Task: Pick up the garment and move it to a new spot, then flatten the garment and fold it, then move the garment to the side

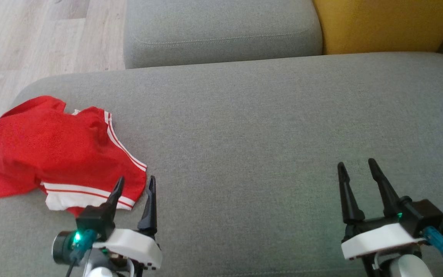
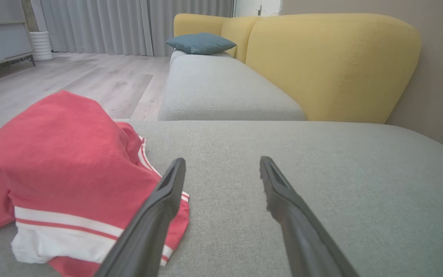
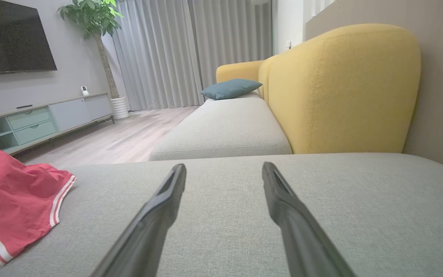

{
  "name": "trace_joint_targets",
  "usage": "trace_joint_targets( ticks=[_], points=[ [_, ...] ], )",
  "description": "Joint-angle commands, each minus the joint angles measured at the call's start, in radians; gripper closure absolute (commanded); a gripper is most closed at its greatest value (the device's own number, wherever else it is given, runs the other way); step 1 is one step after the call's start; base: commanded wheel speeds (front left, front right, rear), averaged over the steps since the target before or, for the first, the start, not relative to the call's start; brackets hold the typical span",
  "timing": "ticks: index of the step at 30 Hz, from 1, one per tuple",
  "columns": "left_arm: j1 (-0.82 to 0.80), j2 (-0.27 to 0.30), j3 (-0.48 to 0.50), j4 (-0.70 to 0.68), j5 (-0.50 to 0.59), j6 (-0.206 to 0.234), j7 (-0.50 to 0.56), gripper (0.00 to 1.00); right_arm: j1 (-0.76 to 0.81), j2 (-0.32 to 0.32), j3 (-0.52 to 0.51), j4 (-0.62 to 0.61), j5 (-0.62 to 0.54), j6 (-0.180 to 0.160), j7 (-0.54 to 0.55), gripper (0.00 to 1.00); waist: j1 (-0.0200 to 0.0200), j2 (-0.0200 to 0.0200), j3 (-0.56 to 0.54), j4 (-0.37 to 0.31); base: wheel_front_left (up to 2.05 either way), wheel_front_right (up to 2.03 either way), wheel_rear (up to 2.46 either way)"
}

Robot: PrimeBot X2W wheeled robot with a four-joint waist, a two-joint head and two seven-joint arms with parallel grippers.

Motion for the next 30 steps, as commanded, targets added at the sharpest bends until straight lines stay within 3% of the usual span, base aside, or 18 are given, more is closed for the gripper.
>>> trace_joint_targets(
  ticks=[1, 7, 11, 17, 30],
  points=[
    [-0.050, 0.013, 0.030, -0.052, 0.022, 0.012, -0.017, 0.00, -0.026, -0.007, 0.034, -0.044, -0.021, -0.001, -0.023, 0.00, 0.0000, -0.0001, -0.001, 0.001, 0.00, 0.00, 0.00],
    [-0.022, -0.018, 0.065, -0.091, 0.029, -0.013, -0.034, 0.00, -0.015, -0.008, 0.045, -0.021, 0.073, -0.001, -0.041, 0.00, 0.0000, -0.0001, -0.005, 0.004, 0.00, 0.00, 0.00],
    [0.014, -0.074, 0.132, -0.103, 0.012, -0.075, -0.046, 0.00, -0.014, -0.008, 0.048, 0.012, 0.161, -0.001, -0.052, 0.00, 0.0000, -0.0001, -0.007, 0.006, 0.00, 0.00, 0.00],
    [0.053, -0.127, 0.201, -0.096, 0.098, -0.163, -0.064, 0.00, -0.020, -0.008, 0.068, 0.059, 0.246, -0.001, -0.070, 0.00, 0.0000, -0.0001, -0.013, 0.005, 0.00, 0.00, 0.00],
    [0.068, -0.167, 0.260, -0.049, 0.222, -0.239, -0.087, 0.00, -0.025, -0.009, 0.097, 0.102, 0.217, -0.001, -0.093, 0.00, 0.0000, -0.0001, -0.018, 0.006, 0.00, 0.00, 0.00]
  ],
)
